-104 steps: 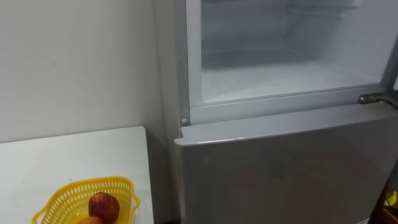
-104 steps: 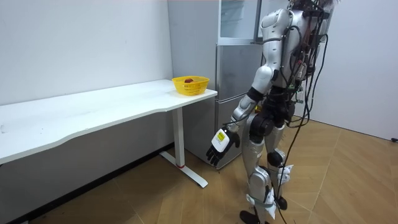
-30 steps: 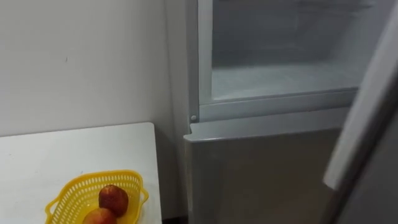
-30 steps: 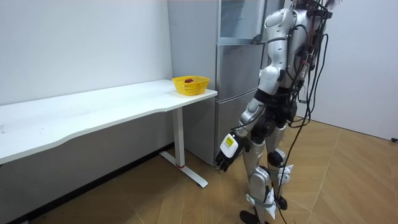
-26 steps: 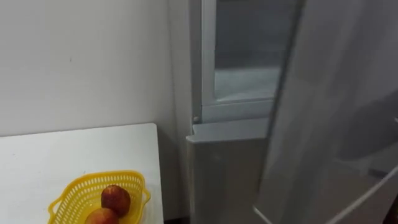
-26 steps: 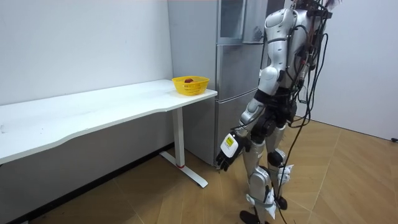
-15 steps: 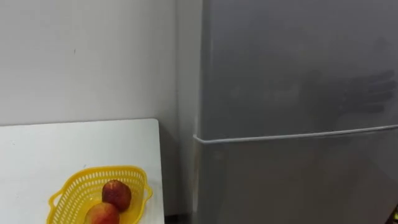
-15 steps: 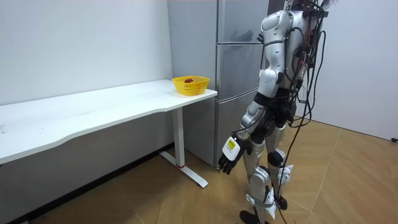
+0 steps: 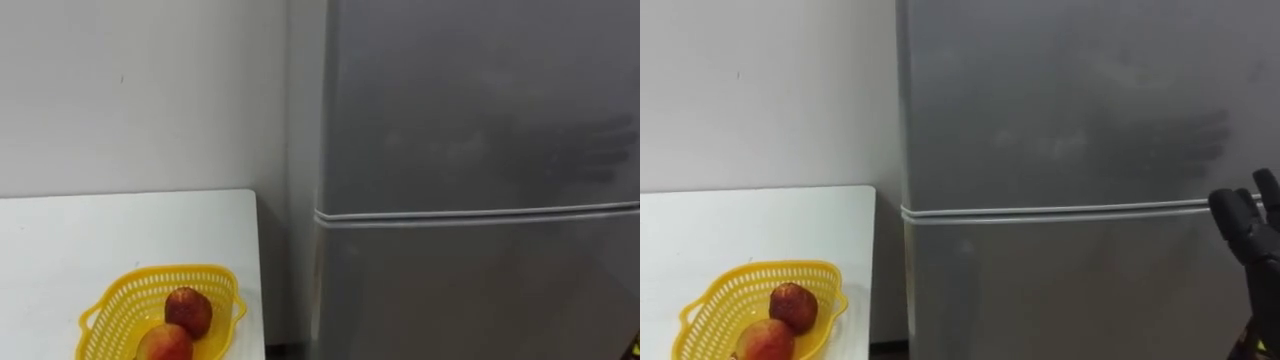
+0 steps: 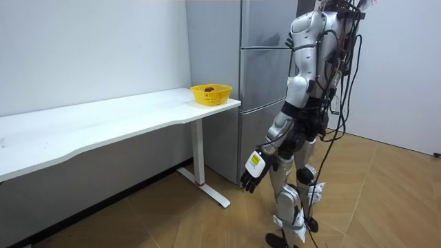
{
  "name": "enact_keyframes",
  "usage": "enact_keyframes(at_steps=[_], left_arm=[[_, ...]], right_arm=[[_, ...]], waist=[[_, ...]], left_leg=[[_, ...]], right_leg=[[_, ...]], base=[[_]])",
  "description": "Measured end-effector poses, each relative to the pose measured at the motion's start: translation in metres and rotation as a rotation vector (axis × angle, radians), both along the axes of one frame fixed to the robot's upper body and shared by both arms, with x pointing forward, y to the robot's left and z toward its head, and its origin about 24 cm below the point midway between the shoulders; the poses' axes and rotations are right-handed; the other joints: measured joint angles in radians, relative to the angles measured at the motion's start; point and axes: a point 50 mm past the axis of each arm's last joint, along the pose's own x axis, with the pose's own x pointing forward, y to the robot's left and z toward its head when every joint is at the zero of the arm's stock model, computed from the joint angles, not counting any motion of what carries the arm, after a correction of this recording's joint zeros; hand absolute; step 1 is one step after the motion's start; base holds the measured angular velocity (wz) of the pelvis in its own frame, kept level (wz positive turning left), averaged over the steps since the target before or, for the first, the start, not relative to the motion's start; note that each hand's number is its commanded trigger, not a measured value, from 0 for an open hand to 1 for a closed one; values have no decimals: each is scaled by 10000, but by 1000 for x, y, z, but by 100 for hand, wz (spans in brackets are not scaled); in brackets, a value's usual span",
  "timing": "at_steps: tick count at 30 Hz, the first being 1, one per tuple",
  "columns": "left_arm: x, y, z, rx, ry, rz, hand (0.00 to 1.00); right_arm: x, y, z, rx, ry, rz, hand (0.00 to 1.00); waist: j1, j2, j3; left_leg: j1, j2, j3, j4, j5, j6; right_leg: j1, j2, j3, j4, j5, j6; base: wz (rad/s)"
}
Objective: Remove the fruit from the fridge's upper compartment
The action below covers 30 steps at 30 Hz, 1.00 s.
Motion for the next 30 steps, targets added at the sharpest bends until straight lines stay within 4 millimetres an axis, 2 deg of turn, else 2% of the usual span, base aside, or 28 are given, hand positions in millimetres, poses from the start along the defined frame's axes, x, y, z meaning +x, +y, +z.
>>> enact_keyframes(at_steps=[5,8,14,20,23,27,29,30], left_arm=[[-1,1,1,54,79,-98,0],[3,1,1,90,12,-154,0],[2,1,0,175,199,-176,0],[6,2,1,260,240,-159,0],[8,2,1,272,204,-220,0],[16,1,2,356,-8,-364,0],[17,0,1,357,2,-427,0],[17,0,1,360,26,-423,0]], right_arm=[[-1,-3,0,-903,604,-711,0],[-2,-4,-5,-2134,1501,-1501,0],[-4,-19,-61,-4036,5617,-3632,0],[-25,-31,-94,-5312,8129,-5330,0],[-30,-27,-107,-5585,8758,-5304,0],[-40,-19,-142,-6356,10452,-4869,0],[-52,-17,-164,-6684,11601,-4518,0],[-55,-15,-168,-6721,11852,-4406,0]], waist=[[-21,40,9],[-4,14,23],[-17,-51,16],[15,-3,6],[11,-6,-2],[36,-17,-2],[200,-10,-1],[223,-8,-1]], left_leg=[[-2,7,12,5,1,0],[-1,4,18,8,1,0],[-3,3,58,-32,1,1],[2,6,103,-62,2,1],[28,5,132,-61,2,1],[40,3,127,-42,4,1],[117,7,117,-39,4,1],[136,9,117,-39,4,1]], right_leg=[[-15,-2,-22,3,1,-2],[-6,-7,-19,-5,1,-1],[-37,-6,26,1,11,6],[-48,12,81,-51,8,8],[-23,10,106,-64,8,8],[-22,7,99,-41,8,8],[1,9,108,-43,8,8],[25,10,108,-47,8,8]], base=[[0],[0],[0],[-2],[-3],[0],[0],[0]])
